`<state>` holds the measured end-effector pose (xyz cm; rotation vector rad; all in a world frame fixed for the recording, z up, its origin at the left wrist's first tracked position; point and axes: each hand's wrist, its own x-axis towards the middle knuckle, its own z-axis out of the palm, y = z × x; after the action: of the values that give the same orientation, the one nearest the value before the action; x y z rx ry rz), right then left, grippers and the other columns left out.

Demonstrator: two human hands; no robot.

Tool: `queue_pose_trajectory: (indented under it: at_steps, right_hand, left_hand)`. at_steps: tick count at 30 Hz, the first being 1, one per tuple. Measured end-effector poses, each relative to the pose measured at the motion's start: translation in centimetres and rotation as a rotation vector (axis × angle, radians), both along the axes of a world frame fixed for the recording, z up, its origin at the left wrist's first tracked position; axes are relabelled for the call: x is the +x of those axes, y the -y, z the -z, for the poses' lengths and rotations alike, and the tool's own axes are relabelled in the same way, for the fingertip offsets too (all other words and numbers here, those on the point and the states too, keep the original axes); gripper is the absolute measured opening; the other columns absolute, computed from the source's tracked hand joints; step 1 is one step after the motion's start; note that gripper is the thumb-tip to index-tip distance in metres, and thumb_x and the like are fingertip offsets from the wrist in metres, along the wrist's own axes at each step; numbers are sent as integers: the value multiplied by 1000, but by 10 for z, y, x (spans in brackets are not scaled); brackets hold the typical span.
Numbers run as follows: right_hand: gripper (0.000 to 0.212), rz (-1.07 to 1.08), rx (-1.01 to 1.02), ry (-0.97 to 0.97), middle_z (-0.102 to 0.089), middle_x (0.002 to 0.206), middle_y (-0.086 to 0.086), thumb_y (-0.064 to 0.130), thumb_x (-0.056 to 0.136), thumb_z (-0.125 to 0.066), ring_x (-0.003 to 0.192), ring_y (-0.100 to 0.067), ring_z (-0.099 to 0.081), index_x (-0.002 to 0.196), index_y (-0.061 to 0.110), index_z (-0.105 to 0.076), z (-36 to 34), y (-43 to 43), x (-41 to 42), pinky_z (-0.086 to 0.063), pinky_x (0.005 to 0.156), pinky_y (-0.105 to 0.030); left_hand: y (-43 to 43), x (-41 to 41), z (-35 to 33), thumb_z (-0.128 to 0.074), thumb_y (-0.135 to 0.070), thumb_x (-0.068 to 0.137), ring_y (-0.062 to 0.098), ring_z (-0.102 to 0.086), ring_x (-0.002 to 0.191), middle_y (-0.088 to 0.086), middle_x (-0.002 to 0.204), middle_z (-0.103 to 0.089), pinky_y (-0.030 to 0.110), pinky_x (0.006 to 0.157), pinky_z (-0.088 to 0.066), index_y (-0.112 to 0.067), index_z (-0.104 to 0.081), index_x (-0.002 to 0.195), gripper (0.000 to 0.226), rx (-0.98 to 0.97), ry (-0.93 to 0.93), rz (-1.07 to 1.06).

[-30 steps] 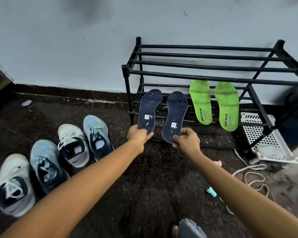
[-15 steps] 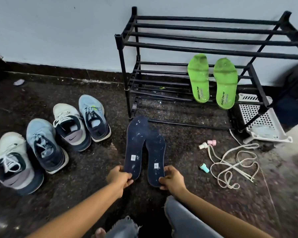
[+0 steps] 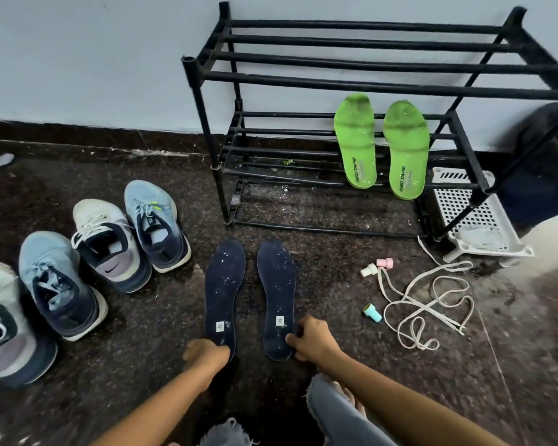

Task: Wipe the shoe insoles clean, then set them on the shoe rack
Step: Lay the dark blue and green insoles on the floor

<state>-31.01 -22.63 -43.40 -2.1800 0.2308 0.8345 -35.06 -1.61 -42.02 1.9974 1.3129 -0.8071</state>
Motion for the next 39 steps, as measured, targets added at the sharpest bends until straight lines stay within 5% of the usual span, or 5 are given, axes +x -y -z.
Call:
queue_pose_trajectory:
  at_steps: [6,14,24,32,39]
  right_hand:
    - [4,271,6,368,-67,69,1,23,85,-60,60,-12,-64,82,21,-60,-46,40,33,-53,64,-29]
    - [14,554,61,989,-57,59,7,20,89,-58,52,-3,-48,77,16,-61,-146,98,94,-41,56,-18]
    - [39,754,-3,547,-58,90,-8,46,82,-59,73,-23,-65,92,9,-51,-161,147,197,-51,57,-34]
    - [11,898,310,464,-64,105,-14,-1,86,-58,57,-19,-70,96,4,-59,-161,154,197,-51,45,-18]
    - [19,906,507,503,-66,92,-12,-6,88,-56,75,-27,-70,105,3,-54,-147,134,109,-58,57,-23]
  left_hand:
    - [34,55,-66,-66,-47,86,35,-37,134,18,148,-31,39,104,-39,-4,-22,145,85,63,114,497]
    - [146,175,-165,-53,-46,95,19,-59,105,6,119,-62,26,83,-42,-7,-39,137,59,-228,739,722]
    - [217,268,-146,-65,-28,91,26,-66,93,11,115,-59,34,76,-59,-1,-48,122,44,-419,763,81]
    - [204,273,-142,-52,15,91,19,-63,64,14,126,-53,24,56,-59,5,-51,124,35,-590,766,-151]
    - [171,205,-142,-56,10,90,20,-71,86,14,116,-62,24,74,-59,1,-56,114,26,-749,712,-106]
